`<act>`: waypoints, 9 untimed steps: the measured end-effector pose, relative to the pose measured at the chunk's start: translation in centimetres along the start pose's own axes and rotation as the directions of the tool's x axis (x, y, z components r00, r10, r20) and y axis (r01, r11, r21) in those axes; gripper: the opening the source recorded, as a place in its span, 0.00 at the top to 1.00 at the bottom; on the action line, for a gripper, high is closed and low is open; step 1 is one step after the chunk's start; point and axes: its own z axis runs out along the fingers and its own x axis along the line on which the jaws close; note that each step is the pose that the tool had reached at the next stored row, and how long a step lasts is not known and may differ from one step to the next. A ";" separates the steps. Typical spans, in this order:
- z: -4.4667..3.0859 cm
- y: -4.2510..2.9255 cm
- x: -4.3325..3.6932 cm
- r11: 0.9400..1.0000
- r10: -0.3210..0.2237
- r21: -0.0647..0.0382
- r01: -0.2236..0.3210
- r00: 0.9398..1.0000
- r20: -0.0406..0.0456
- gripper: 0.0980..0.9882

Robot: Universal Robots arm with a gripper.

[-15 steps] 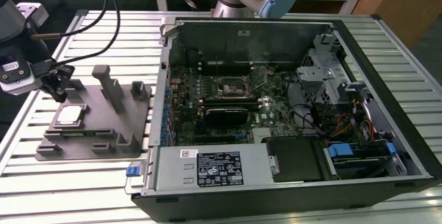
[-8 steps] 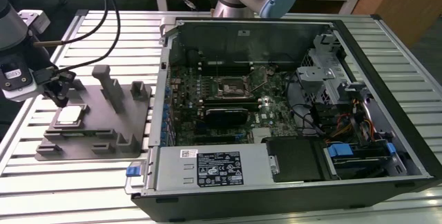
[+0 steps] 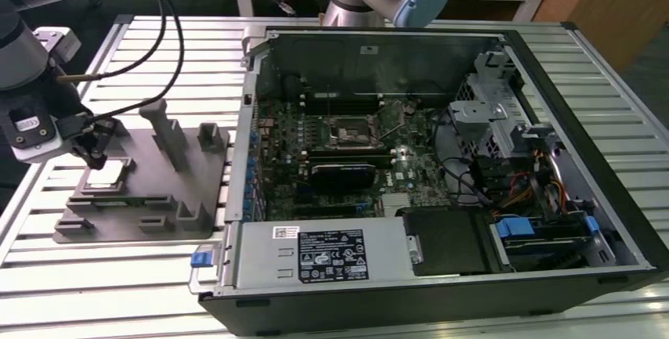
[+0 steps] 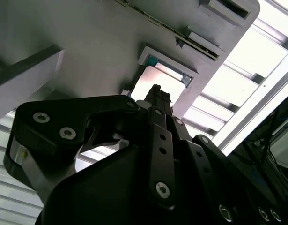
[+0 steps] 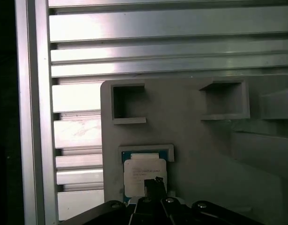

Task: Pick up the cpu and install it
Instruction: 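Pick up the cpu and move it towards the insertion slot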

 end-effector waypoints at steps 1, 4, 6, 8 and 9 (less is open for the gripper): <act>0.18 -0.02 0.02 1.000 0.000 0.000 0.000 1.000 0.000 0.99; 0.83 -0.06 0.07 1.000 0.000 0.000 0.000 1.000 0.000 0.99; 1.19 -0.09 0.09 1.000 0.000 0.000 0.000 1.000 0.000 0.99; 1.56 -0.12 0.10 1.000 0.000 0.000 0.000 1.000 0.000 0.99; 1.74 -0.13 0.11 1.000 0.000 0.000 0.000 1.000 0.000 0.99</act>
